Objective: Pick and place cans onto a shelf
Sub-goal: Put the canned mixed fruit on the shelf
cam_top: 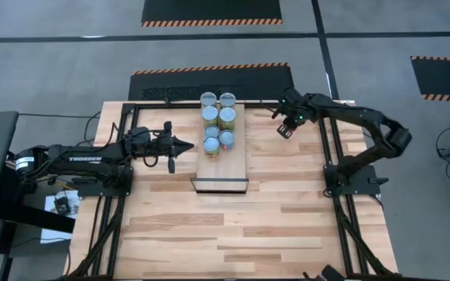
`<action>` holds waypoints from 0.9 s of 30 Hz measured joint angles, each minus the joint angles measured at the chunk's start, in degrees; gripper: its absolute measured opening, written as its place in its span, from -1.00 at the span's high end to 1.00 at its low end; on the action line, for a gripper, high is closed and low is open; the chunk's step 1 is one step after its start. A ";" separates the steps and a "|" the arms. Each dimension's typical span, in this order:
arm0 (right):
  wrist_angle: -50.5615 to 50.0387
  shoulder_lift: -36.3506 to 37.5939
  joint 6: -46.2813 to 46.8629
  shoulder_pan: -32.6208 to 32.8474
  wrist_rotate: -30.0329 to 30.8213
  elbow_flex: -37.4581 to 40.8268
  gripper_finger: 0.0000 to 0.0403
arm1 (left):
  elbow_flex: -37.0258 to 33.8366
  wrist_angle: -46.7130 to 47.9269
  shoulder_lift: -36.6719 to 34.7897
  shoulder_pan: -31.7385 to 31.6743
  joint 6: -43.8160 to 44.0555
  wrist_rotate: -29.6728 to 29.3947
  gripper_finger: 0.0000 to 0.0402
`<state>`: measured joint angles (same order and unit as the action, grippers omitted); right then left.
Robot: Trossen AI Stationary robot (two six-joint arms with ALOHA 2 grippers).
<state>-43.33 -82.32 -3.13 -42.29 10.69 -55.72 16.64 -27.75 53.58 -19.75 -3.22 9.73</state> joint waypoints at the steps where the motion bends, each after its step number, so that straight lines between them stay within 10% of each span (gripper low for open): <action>1: 0.37 -0.75 -0.16 -0.07 1.59 -0.02 0.29 | 0.00 0.15 0.00 0.01 0.00 0.01 0.99; 10: 2.25 -3.93 -1.00 -0.33 5.90 -0.04 0.20 | 0.00 0.53 0.00 0.00 -0.01 -0.01 0.99; 27: -2.30 -0.37 -0.83 7.18 5.05 -1.84 0.94 | 0.00 1.07 0.00 0.00 -0.15 -0.05 0.99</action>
<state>-45.63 -82.69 -3.97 -35.11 15.73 -57.56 16.64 -26.68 53.58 -19.75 -3.38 9.67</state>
